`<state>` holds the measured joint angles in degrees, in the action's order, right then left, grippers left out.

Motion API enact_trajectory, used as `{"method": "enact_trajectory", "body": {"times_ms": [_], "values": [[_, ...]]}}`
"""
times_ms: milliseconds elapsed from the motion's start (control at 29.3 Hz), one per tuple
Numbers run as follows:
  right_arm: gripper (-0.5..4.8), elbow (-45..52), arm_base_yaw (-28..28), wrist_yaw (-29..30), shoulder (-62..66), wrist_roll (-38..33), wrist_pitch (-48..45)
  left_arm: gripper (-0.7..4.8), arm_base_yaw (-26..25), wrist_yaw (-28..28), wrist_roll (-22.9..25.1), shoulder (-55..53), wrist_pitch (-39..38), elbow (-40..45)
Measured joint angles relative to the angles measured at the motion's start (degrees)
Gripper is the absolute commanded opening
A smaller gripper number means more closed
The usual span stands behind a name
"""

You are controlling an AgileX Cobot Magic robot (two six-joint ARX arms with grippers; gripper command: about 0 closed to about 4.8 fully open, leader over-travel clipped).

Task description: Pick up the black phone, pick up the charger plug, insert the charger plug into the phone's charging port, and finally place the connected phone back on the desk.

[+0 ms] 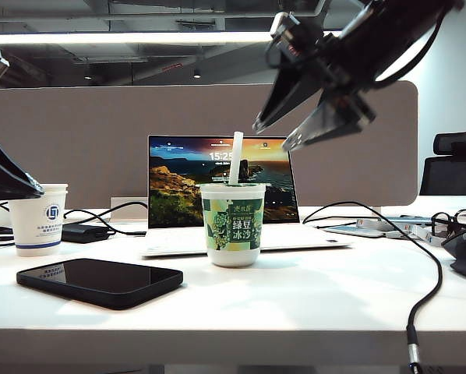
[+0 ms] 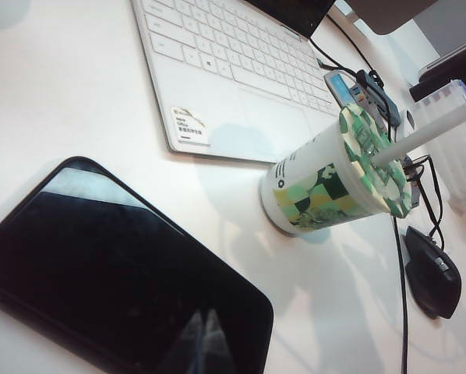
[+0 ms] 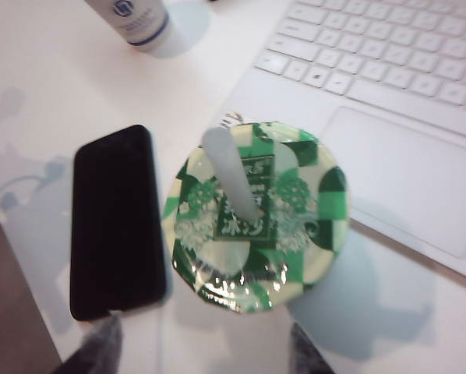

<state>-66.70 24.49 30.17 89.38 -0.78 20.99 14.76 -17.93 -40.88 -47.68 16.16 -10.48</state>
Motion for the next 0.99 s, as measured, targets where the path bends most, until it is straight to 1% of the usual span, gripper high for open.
{"method": "enact_trajectory", "body": {"times_ms": [68, 375, 580, 717, 751, 819, 853, 922, 990], "values": [[2.52, 0.02, -0.02, 1.16, 2.14, -1.09, -1.86, -0.06, 0.02, 0.00, 0.09, 0.00, 0.00, 0.00], [2.52, 0.09, -0.37, 1.11, 7.80, -4.09, -6.49, -0.06, 0.00, 0.00, 0.15, 0.00, 0.13, 0.00], [2.53, 0.07, -0.44, 0.94, 7.48, -4.13, -6.47, -0.06, 0.02, 0.79, 0.15, -0.02, 0.20, 0.00], [2.46, 0.09, -0.46, -0.13, 4.74, -4.04, -3.08, -0.06, 0.02, 1.05, 0.15, -0.02, 0.31, 0.00], [2.12, 0.07, -0.52, 0.13, 3.63, -4.00, -2.56, -0.06, 0.02, 1.05, 0.15, -0.02, 0.31, 0.00], [0.94, 0.02, -0.37, 1.68, 1.90, -3.98, -2.19, -0.06, 0.02, 1.09, 0.15, -0.02, 0.31, 0.00], [0.61, 0.02, -0.04, 2.69, 1.20, -3.96, -2.05, -0.06, 0.02, 1.14, 0.15, -0.02, 0.31, 0.00], [0.05, 0.02, 0.81, 3.65, 0.44, -3.67, -1.90, -0.06, 0.02, 1.25, 0.15, -0.02, 0.31, 0.00], [-0.05, 0.02, 2.34, 4.07, 0.00, -2.05, -1.81, -0.06, 0.02, 1.27, 0.15, -0.02, 0.28, 0.00]]}}
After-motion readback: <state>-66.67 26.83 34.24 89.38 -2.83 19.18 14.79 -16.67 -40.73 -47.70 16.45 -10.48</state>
